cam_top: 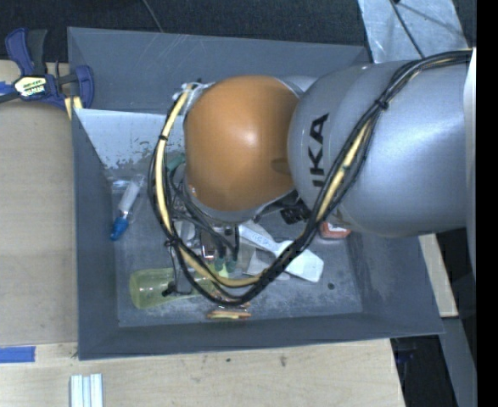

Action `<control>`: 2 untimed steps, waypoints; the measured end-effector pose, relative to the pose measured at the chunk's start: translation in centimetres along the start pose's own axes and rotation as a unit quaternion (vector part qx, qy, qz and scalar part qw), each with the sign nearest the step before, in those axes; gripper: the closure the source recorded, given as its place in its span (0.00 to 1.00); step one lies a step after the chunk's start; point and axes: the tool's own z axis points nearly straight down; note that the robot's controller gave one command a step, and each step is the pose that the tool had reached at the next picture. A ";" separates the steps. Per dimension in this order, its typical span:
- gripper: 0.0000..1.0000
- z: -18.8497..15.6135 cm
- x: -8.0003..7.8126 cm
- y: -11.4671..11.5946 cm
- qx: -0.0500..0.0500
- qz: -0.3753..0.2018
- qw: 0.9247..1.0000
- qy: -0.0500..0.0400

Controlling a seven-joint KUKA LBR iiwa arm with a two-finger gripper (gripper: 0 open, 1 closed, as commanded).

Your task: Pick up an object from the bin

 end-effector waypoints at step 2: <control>0.00 5.5 -2.9 -1.7 -0.002 -0.002 1.000 -0.007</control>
Offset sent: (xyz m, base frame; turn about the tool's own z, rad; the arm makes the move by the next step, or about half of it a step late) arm 0.0575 -0.0390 -0.1319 -0.0061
